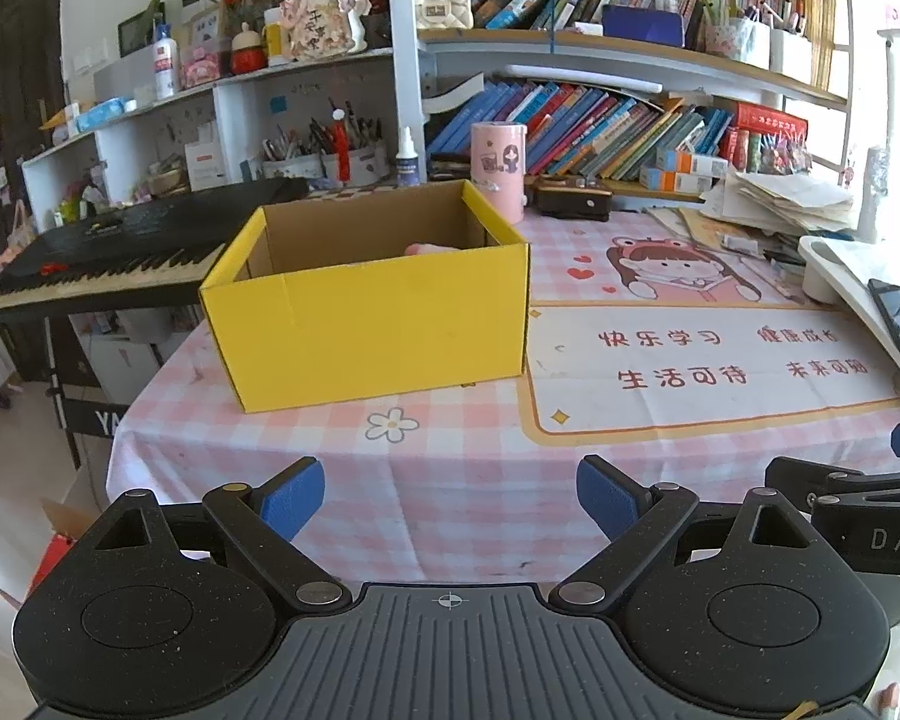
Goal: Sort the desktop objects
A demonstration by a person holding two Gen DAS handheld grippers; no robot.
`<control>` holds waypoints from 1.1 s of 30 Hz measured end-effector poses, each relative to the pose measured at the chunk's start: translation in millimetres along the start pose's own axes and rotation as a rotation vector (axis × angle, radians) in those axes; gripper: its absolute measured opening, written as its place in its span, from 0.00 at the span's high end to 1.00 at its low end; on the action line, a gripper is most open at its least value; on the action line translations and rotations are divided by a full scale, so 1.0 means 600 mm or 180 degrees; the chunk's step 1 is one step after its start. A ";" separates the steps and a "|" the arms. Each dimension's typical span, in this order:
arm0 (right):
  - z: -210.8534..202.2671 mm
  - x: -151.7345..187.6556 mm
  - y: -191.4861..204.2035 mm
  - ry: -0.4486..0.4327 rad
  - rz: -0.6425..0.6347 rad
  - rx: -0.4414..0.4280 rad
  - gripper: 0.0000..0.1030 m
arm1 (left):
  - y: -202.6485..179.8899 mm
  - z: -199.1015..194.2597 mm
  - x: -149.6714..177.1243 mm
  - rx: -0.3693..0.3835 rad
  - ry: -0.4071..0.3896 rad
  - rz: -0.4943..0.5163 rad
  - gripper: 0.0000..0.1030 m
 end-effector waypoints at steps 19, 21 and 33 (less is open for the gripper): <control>0.001 0.004 0.000 0.0012 -0.0010 -0.0003 0.00 | 0.006 0.007 0.008 0.0043 0.0100 -0.0119 0.09; 0.001 0.005 0.001 0.0012 -0.0004 -0.0002 0.00 | 0.006 0.008 0.008 0.0056 0.0095 -0.0108 0.09; 0.005 0.006 0.008 0.0012 -0.0015 -0.0085 0.00 | -0.004 0.001 -0.001 0.0142 -0.0063 -0.0061 0.09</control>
Point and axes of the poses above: each gripper's, at about its wrist camera, not at the fingertips, and z roughly the way its jaws point, y to its left, x to its underside, the point moved 7 cm from there along z, roughly the way its jaws point, and after that the axes turned 5 degrees about -y, right-handed, at the moved point
